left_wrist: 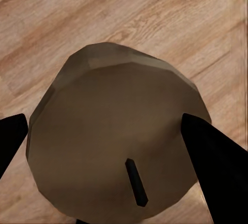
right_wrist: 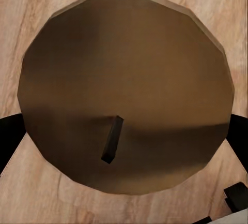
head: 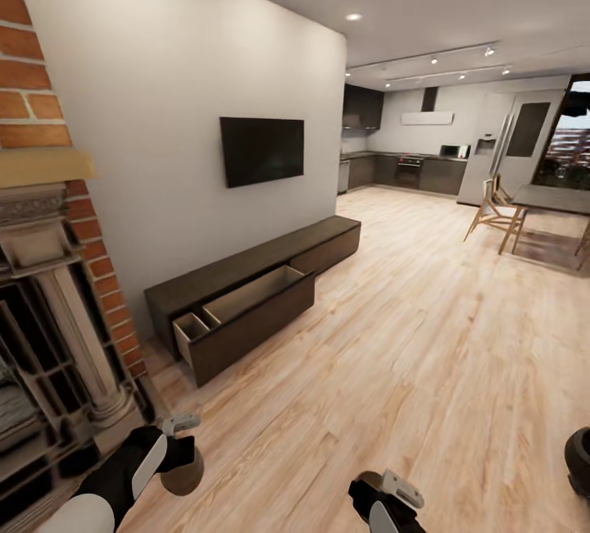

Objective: Place each of the two pumpkins and all three candles from the living room inside a cabinet in the living room (use any cabinet), then make sure every cabinet is closed, and position the cauldron so it is next to a table in the living room.

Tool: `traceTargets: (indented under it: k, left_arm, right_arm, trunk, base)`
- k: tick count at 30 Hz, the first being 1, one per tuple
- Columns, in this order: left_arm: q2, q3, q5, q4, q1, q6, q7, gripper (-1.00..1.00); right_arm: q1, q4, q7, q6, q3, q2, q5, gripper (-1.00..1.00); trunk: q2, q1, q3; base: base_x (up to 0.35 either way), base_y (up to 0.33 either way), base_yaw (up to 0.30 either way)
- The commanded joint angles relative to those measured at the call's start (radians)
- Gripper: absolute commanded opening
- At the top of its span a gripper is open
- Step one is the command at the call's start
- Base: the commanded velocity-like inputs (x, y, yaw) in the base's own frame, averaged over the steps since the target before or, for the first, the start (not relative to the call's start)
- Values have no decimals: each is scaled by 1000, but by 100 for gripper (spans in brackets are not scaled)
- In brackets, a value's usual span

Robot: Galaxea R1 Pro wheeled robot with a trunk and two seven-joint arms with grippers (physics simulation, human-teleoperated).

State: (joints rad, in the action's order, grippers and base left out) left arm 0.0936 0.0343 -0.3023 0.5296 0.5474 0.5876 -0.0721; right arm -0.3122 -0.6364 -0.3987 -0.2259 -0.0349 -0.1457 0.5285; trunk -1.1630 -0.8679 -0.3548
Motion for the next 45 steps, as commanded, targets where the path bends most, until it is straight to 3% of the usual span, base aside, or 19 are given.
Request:
traceTargets:
  k: [1, 45]
  left_arm:
    - [0, 0, 0, 0, 0, 0, 0, -100]
    - [2, 4, 0, 0, 0, -2, -1, -100]
  right_arm:
    - [0, 0, 0, 0, 0, 0, -1, -100]
    - [0, 22, 0, 3, 1, 0, -2, -100]
  trunk:
    - [0, 0, 0]
    - [0, 0, 21]
  base:
    - [299, -158, -277]
    - [322, -9, -279]
